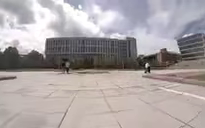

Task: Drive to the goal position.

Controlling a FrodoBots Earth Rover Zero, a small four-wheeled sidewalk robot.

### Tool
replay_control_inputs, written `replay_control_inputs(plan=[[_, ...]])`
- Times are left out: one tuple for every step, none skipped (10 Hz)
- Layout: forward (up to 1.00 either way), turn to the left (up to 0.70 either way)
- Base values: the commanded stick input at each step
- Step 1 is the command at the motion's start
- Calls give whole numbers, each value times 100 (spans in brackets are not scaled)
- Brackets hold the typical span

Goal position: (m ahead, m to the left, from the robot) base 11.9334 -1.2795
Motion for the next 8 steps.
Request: replay_control_inputs(plan=[[70, 2], [70, 0], [70, 0], [70, 0], [70, 0], [70, 0], [70, 0], [70, 0]])
